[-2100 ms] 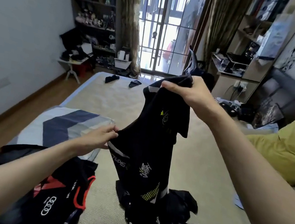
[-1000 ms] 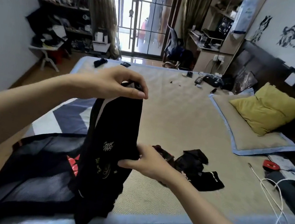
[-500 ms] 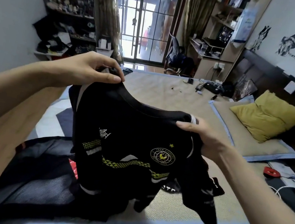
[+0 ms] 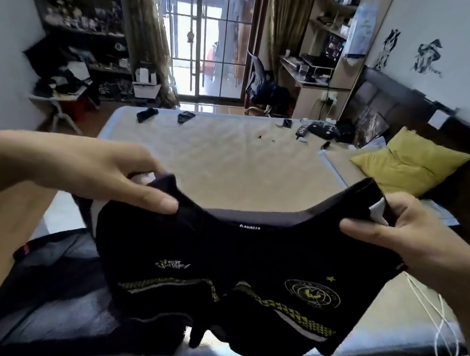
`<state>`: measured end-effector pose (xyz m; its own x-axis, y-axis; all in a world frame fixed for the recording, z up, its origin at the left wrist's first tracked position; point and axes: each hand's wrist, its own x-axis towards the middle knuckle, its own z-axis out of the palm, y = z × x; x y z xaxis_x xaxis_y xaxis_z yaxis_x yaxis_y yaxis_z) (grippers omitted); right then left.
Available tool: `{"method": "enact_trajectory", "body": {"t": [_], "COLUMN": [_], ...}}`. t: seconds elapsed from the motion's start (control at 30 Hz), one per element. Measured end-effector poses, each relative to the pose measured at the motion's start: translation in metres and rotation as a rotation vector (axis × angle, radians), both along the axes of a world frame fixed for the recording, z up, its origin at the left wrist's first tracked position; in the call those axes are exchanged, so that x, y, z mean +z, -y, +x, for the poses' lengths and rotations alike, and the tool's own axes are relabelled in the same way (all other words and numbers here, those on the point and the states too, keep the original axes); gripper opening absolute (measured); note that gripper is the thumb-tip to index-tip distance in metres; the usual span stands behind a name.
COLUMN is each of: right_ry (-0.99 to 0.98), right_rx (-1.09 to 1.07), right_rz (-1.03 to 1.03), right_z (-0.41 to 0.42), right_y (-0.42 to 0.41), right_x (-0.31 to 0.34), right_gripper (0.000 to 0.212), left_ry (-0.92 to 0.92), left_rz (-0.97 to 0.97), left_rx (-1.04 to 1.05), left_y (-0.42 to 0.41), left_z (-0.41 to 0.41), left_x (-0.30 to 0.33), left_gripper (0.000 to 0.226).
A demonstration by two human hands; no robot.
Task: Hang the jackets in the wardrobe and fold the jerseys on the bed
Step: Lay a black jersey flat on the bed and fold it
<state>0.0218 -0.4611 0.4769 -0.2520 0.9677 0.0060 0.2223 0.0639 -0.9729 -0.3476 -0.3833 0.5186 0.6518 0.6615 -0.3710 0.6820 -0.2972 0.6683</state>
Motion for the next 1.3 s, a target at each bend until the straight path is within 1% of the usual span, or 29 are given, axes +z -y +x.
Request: {"method": "enact_trajectory", "body": {"t": [0.07, 0.1, 0.13, 0.17, 0.23, 0.3, 0.33, 0.37, 0.4, 0.43, 0.47, 0.5, 0.53, 0.57, 0.6, 0.67, 0.73, 0.83, 0.93, 1.0, 1.03, 1.1, 1.2, 1.3], "right_ry": [0.044, 0.044, 0.046, 0.055, 0.053, 0.057, 0.089, 0.092, 0.091, 0.093, 0.119, 0.164, 0.207, 0.232, 0.238, 0.265, 0.284, 0.285, 0.362, 0.345, 0.324, 0.272, 0.189, 0.167], "right_rx": [0.004, 0.004, 0.009, 0.026, 0.106, 0.139, 0.125, 0.073, 0.016, -0.029, -0.039, -0.043, -0.042, -0.053, -0.059, -0.084, -0.089, -0.063, 0.131, 0.222, 0.220, 0.137, 0.017, -0.039], "right_rz": [-0.011, -0.014, -0.008, -0.030, -0.125, -0.201, -0.211, -0.261, -0.285, -0.309, -0.305, -0.300, -0.286, -0.307, -0.336, -0.402, -0.468, -0.617, -0.870, -0.986, -0.992, -0.925, -0.807, -0.716], "right_z": [0.009, 0.013, 0.018, 0.020, 0.024, 0.029, 0.035, 0.036, 0.043, 0.047, 0.052, 0.055, 0.059, 0.062, 0.066, 0.066, 0.066, 0.060, 0.047, 0.035, 0.030, 0.024, 0.026, 0.029], "right_y": [0.022, 0.032, 0.038, 0.040, 0.035, 0.019, 0.006, -0.010, -0.029, -0.053, -0.080, -0.109, -0.137, -0.166, -0.196, -0.253, -0.303, -0.356, -0.367, -0.357, -0.352, -0.350, -0.379, -0.425], "right_x": [-0.001, -0.002, -0.007, -0.011, -0.022, -0.039, -0.053, -0.066, -0.085, -0.105, -0.131, -0.155, -0.185, -0.216, -0.252, -0.320, -0.388, -0.478, -0.560, -0.607, -0.628, -0.657, -0.676, -0.688], "right_gripper": [0.063, 0.062, 0.059, 0.055, 0.045, 0.046, 0.045, 0.037, 0.026, 0.020, 0.023, 0.031, 0.035, 0.035, 0.038, 0.045, 0.042, 0.037, 0.028, 0.027, 0.026, 0.018, 0.032, 0.026], "left_ry": [-0.053, -0.047, -0.055, -0.116, -0.211, -0.162, -0.119, -0.069, -0.028, -0.005, 0.006, 0.010, 0.013, 0.013, 0.018, 0.026, 0.021, 0.004, -0.012, -0.021, -0.020, -0.007, 0.065, 0.115], "left_rz": [-0.117, -0.137, -0.119, -0.103, -0.209, -0.335, -0.385, -0.414, -0.418, -0.402, -0.363, -0.313, -0.287, -0.279, -0.291, -0.307, -0.295, -0.318, -0.398, -0.445, -0.459, -0.445, -0.420, -0.395], "left_rx": [-0.083, -0.070, -0.072, -0.097, -0.201, -0.242, -0.217, -0.166, -0.118, -0.055, 0.018, 0.089, 0.153, 0.223, 0.291, 0.394, 0.469, 0.591, 0.651, 0.689, 0.713, 0.754, 0.803, 0.782], "left_y": [0.015, 0.025, 0.027, 0.026, 0.020, 0.005, -0.010, -0.025, -0.044, -0.068, -0.093, -0.119, -0.144, -0.166, -0.189, -0.232, -0.270, -0.314, -0.324, -0.317, -0.313, -0.313, -0.339, -0.380], "left_z": [-0.006, -0.007, -0.011, -0.011, -0.002, 0.014, 0.021, 0.029, 0.035, 0.043, 0.047, 0.052, 0.055, 0.058, 0.060, 0.068, 0.078, 0.079, 0.077, 0.077, 0.078, 0.079, 0.075, 0.067], "left_x": [-0.008, -0.012, -0.021, -0.028, -0.043, -0.058, -0.073, -0.088, -0.108, -0.132, -0.161, -0.190, -0.221, -0.250, -0.281, -0.342, -0.399, -0.496, -0.589, -0.644, -0.666, -0.696, -0.715, -0.723], "left_gripper": [0.048, 0.049, 0.048, 0.044, 0.031, 0.020, 0.015, 0.012, 0.015, 0.024, 0.037, 0.049, 0.056, 0.056, 0.050, 0.033, 0.014, 0.040, 0.043, 0.046, 0.047, 0.046, 0.042, 0.033]}}
